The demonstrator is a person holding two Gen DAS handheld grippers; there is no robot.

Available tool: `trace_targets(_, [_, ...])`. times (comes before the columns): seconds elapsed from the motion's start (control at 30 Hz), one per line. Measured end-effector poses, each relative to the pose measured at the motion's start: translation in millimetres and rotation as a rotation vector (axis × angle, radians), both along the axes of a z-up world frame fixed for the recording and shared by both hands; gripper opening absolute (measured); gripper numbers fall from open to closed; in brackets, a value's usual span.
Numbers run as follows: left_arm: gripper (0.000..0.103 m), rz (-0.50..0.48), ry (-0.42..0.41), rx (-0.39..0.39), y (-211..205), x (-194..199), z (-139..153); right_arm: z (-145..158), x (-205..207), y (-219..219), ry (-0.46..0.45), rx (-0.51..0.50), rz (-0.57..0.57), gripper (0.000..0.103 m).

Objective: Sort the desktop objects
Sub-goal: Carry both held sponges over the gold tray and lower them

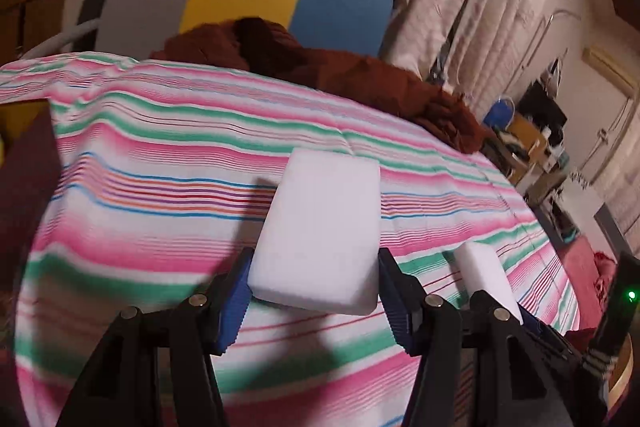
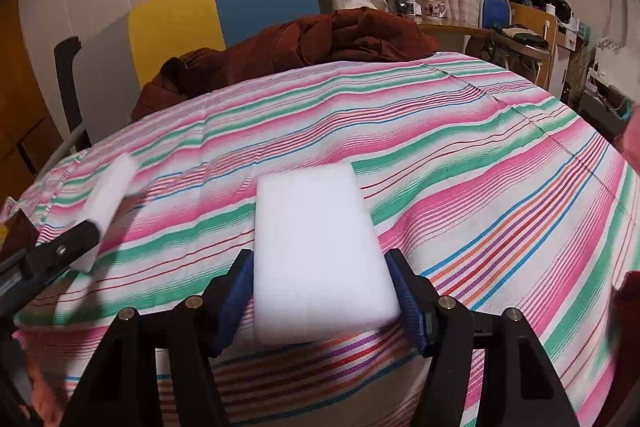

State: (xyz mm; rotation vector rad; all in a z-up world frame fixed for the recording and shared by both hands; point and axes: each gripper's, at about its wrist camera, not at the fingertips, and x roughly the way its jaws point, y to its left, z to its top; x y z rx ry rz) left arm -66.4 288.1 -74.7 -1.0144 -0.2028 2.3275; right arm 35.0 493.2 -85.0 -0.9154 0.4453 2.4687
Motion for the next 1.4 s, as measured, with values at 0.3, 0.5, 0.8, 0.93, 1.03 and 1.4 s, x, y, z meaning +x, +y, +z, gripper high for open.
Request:
trace_targets(0.3, [0.06,0.026,-0.01,-0.014,-26.6,15.7,-5.4,2.7,10.2,-30.3,0.085,-0.046,0.072,0.061])
trace_targets(0.5, [0.06,0.032,0.051,-0.027,-46.0,37.9,-3.8,5.6,9.4,-59.2,0.117,-0.046,0.116,0.061])
trace_targets(0.8, [0.06,0.062,0.125,-0.053,-76.0,64.0,-5.1,4.6,5.6,-104.6,0.109,-0.009,0.175,0.061])
trace_targets(0.93, [0.06,0.041,0.189,-0.074,-78.2,84.2,-7.0,3.5,8.6,-112.5,0.128,-0.022,0.175,0.061])
trace_targets(1.03, [0.06,0.023,0.236,-0.104,-79.3,98.3,-6.2,6.8,12.3,-118.9,0.141,-0.013,0.172,0.061])
trace_targets(1.4, [0.06,-0.021,0.233,-0.042,-99.2,121.5,13.5,27.8,19.3,-150.0,0.163,-0.048,0.242,0.061])
